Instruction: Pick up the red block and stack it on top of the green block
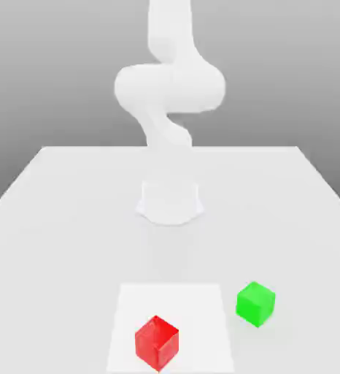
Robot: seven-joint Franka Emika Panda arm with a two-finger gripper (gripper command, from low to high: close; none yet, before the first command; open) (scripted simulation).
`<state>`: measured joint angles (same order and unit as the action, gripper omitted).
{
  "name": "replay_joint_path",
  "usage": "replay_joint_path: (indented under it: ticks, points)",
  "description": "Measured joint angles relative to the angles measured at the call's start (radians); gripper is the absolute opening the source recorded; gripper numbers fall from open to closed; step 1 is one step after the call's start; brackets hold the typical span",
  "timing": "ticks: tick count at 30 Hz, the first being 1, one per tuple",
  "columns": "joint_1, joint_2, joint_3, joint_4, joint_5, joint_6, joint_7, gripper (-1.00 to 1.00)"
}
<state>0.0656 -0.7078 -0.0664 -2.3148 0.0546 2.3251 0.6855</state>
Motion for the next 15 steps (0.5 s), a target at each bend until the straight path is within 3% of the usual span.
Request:
replay_joint_path:
  ticks: [9, 15]
  points:
    - [0.206, 0.342, -0.201, -0.053, 0.202, 0.088, -0.419, 0.0]
    - [0.262, 0.564, -0.248, -0.088, 0.313, 0.147, -0.679, 0.0]
